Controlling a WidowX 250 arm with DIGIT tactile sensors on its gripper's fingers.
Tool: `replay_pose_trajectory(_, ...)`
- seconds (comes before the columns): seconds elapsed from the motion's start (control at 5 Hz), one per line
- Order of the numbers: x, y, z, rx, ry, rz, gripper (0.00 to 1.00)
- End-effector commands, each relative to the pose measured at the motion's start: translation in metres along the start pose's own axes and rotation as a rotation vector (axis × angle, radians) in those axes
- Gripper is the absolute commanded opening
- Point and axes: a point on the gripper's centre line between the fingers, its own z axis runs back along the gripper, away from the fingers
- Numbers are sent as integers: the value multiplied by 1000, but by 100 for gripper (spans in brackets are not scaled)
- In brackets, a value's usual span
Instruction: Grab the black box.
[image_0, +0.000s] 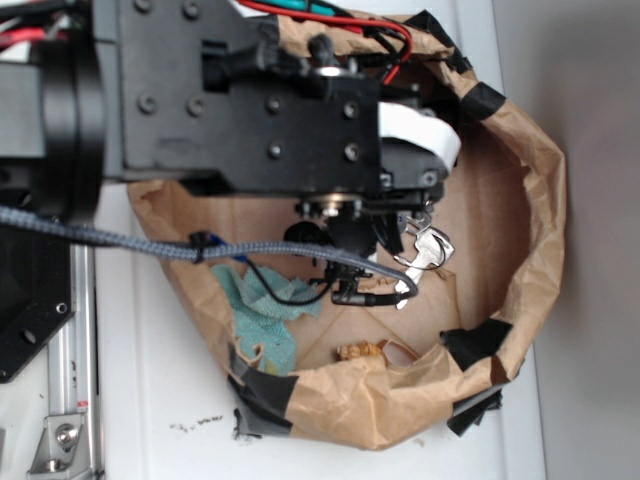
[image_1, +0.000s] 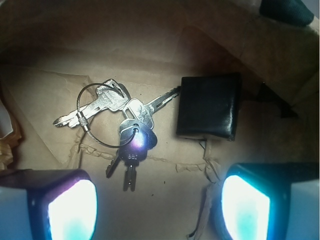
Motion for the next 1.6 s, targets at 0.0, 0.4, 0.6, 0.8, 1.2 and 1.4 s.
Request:
replay_pose_trajectory(0.0,10,9,13,15,-51,20,100)
replay_pose_trajectory(0.4,33,32,-27,91,-61,19,100)
replay_pose_trajectory(0.6,39,47,-42,97,-44,37,100)
replay_pose_trajectory(0.8,44,50,-49,81,-38,42,100)
replay_pose_trajectory(1.2,55,42,-78,117,42,15,100)
replay_pose_trajectory(1.4,47,43,-104,87,128,3,100)
